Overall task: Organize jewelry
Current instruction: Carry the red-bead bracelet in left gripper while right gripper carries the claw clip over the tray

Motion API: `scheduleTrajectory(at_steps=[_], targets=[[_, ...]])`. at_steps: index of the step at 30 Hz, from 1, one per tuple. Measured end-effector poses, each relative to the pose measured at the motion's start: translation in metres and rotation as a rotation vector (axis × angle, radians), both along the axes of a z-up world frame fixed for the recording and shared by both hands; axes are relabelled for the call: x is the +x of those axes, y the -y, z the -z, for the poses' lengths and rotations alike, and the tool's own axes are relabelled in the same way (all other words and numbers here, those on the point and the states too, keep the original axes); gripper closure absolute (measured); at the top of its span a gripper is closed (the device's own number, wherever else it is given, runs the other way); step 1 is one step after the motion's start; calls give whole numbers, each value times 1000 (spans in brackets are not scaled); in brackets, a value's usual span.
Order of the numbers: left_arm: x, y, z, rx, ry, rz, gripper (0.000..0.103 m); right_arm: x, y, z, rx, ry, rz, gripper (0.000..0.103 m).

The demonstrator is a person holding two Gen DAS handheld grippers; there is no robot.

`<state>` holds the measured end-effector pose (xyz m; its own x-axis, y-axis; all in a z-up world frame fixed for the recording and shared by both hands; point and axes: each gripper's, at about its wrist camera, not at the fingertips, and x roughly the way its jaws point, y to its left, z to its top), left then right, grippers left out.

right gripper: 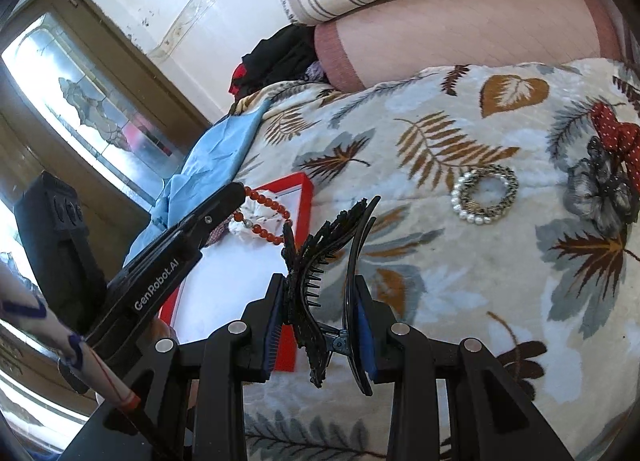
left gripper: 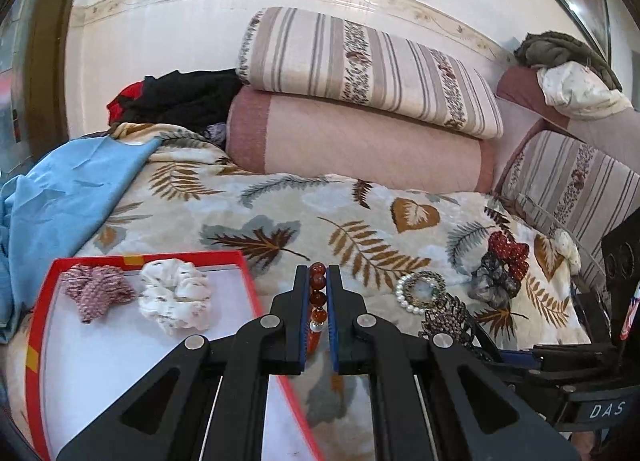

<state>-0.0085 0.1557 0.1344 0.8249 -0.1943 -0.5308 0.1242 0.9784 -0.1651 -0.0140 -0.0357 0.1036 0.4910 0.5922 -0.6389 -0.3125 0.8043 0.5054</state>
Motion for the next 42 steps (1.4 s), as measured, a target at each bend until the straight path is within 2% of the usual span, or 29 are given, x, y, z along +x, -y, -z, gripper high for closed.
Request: scheduleTrajectory(at_steps=[8, 15, 21, 28, 35, 42], targets=[[-14, -54, -5, -33, 9, -77, 96, -4, -33, -1, 3, -29, -33, 68], [-21, -105, -2, -70, -17, -165, 96, -3, -82, -7, -10, -24, -92, 68], [-18, -144, 11, -101, -87, -237, 96, 10, -132, -1, -4, -63, -136, 68], [-12, -178, 34, -128, -179, -312, 96, 33, -171, 23, -2, -142, -122, 68], [-3, -196, 51, -135, -250, -362, 96, 52, -195, 38, -28, -178, -106, 68], [3, -195, 58, -131, -286, -368, 96, 65, -208, 47, -61, -179, -104, 68]])
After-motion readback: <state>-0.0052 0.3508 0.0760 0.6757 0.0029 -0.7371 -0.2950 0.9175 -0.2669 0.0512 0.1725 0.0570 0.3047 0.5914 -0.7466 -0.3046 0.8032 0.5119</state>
